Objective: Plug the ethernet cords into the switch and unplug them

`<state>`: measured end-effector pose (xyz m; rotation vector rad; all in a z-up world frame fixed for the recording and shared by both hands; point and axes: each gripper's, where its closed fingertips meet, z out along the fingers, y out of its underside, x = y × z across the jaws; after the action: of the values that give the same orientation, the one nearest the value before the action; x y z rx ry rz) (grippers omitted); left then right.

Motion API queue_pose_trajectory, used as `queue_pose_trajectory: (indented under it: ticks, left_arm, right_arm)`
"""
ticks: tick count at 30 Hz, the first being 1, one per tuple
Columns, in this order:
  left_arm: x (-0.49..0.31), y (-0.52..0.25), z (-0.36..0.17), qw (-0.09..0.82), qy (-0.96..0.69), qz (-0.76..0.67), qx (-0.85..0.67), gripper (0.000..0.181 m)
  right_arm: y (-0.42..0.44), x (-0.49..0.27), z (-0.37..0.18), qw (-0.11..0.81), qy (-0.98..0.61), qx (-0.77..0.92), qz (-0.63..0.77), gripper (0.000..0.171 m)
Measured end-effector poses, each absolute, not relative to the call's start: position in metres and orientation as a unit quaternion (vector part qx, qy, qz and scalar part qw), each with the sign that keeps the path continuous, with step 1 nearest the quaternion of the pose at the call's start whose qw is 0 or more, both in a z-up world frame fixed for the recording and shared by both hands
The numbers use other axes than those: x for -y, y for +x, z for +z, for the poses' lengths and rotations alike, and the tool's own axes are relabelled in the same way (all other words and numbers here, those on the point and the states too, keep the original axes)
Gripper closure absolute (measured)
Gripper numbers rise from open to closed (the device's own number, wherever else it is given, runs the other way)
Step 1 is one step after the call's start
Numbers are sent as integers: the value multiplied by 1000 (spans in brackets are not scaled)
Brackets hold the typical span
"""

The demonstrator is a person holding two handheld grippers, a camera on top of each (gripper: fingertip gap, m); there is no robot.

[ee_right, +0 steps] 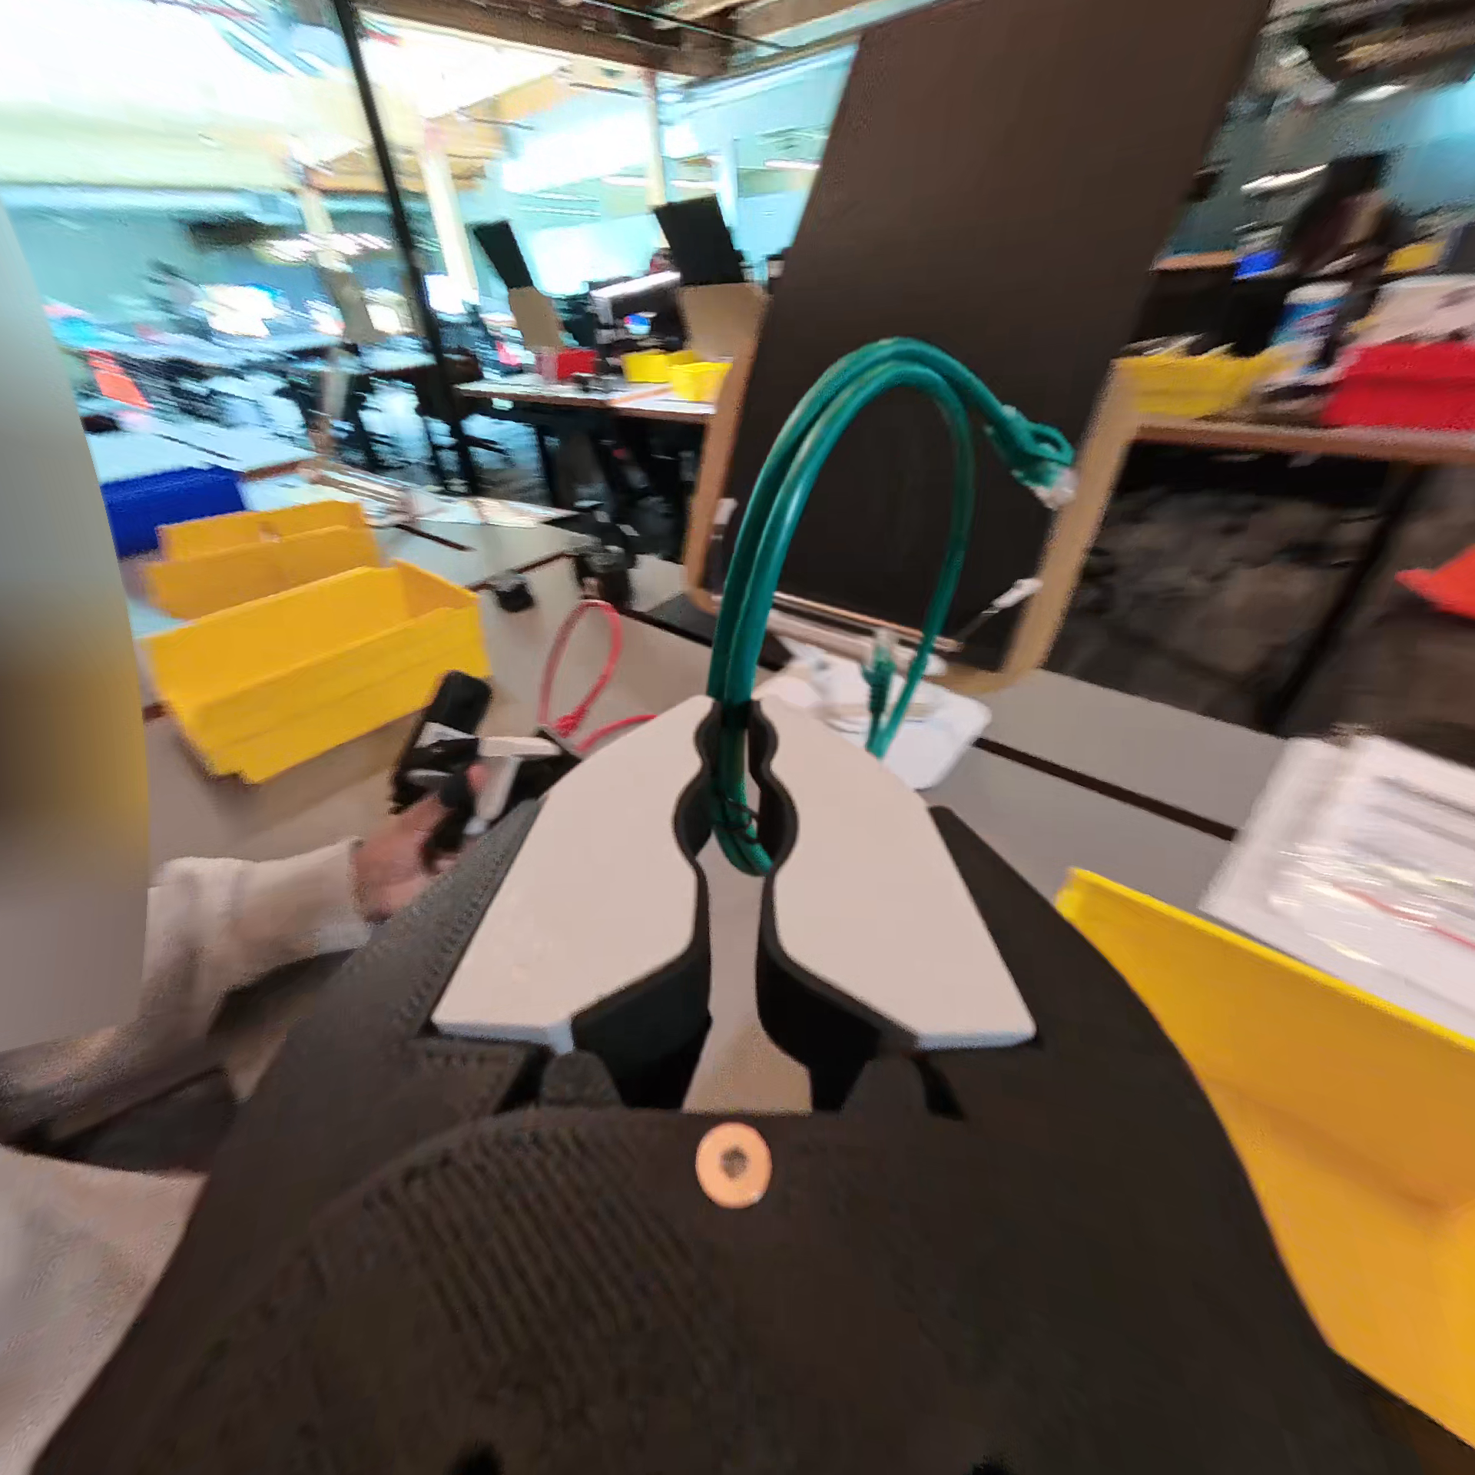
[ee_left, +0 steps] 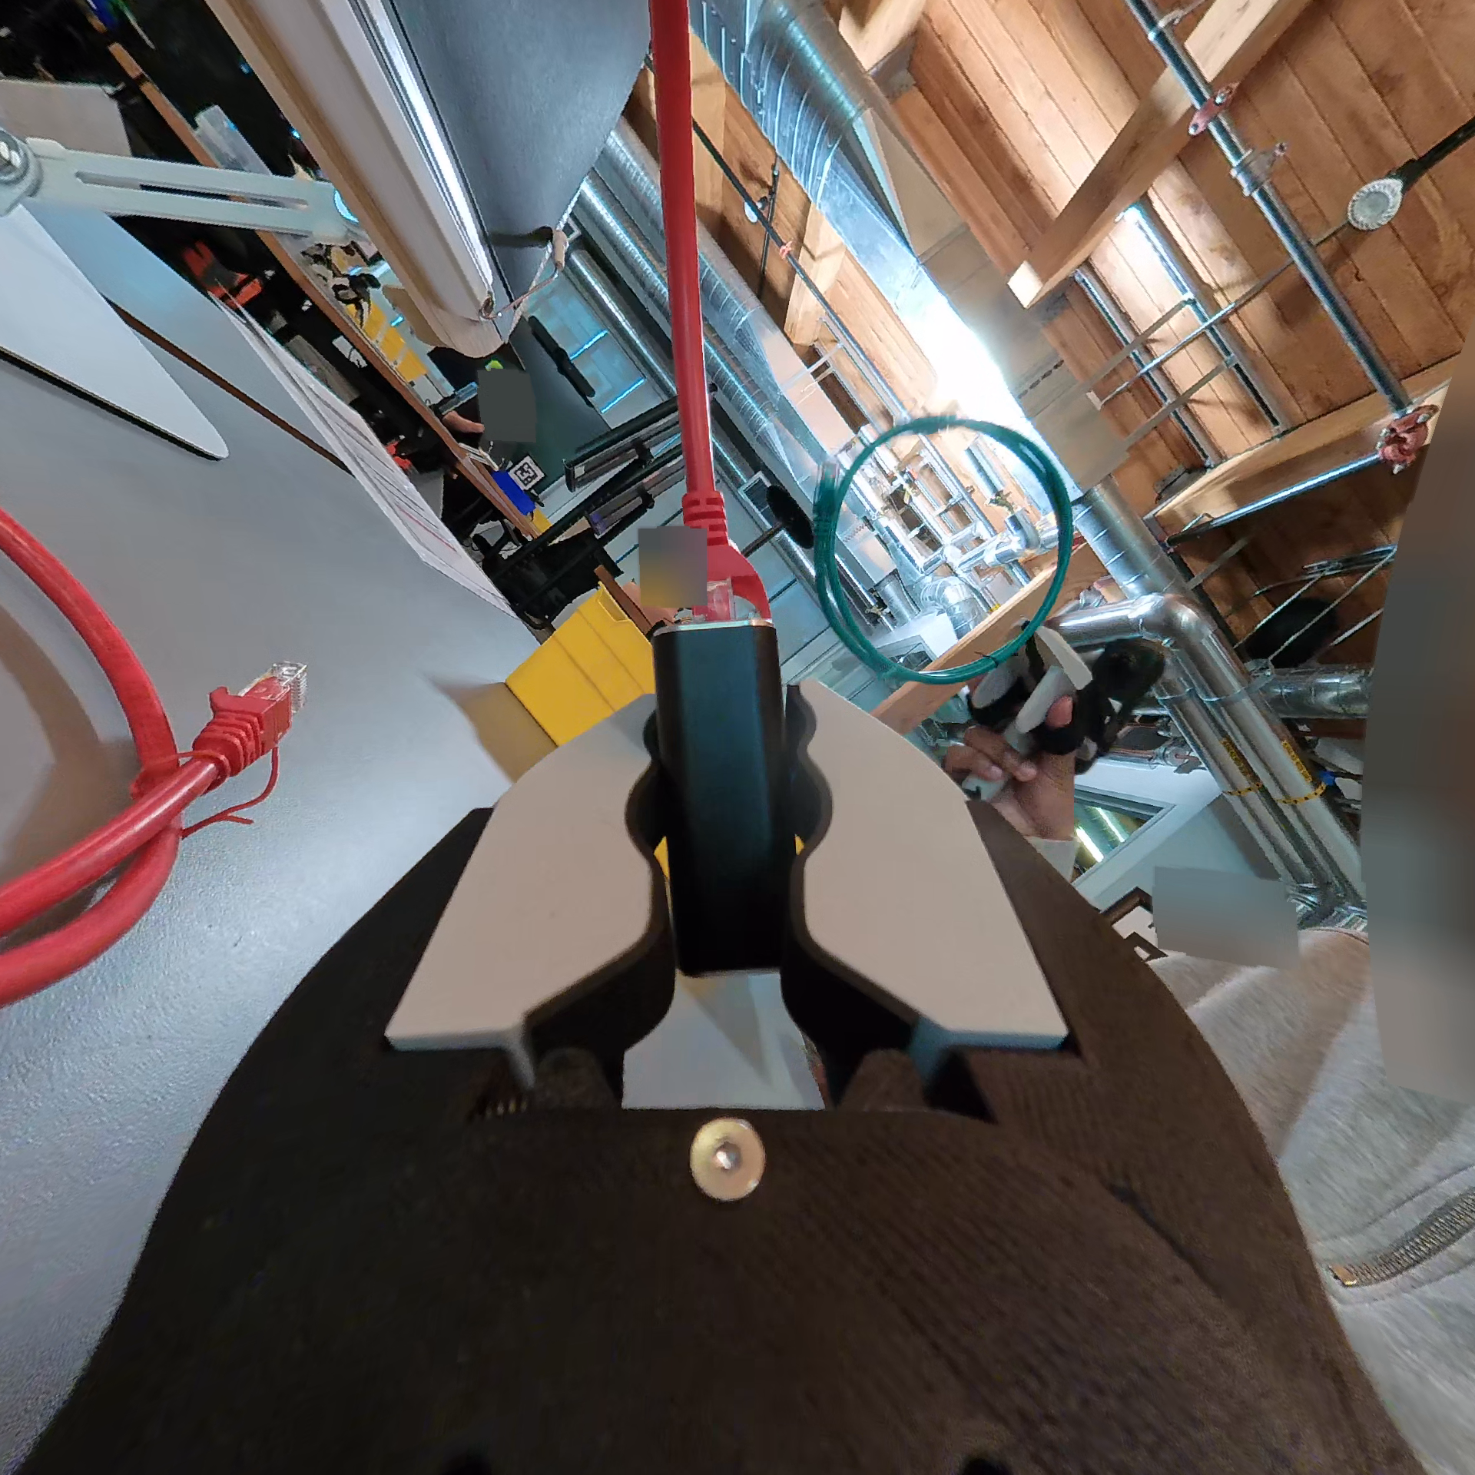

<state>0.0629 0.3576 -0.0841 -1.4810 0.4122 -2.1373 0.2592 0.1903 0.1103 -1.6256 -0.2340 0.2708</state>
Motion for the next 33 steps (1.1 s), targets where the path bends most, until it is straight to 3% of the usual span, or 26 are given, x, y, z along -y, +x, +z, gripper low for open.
queue_pose_trajectory:
  ticks: [5, 10, 14, 17, 21, 33]
  left_arm:
    - [-357, 63, -85, 258, -547, -781, -153, 155]
    - [-356, 66, -86, 263, -554, -773, -161, 155]
    - [-354, 68, -88, 267, -561, -764, -171, 155]
    - [-353, 70, -88, 266, -563, -762, -178, 155]
    - [-352, 69, -88, 265, -560, -764, -177, 155]
    - [-352, 66, -86, 262, -552, -773, -169, 156]
  right_arm:
    - [311, -153, 95, 644, -759, 69, -63, 166]
    - [352, -139, 49, 528, -821, 64, -208, 165]
    - [360, -132, -47, 307, -926, 117, -186, 165]
    - [352, -133, -100, 240, -955, 135, -111, 164]
    - [363, -136, -110, 234, -959, 114, -112, 144]
    - [375, -148, -68, 301, -932, 96, -178, 151]
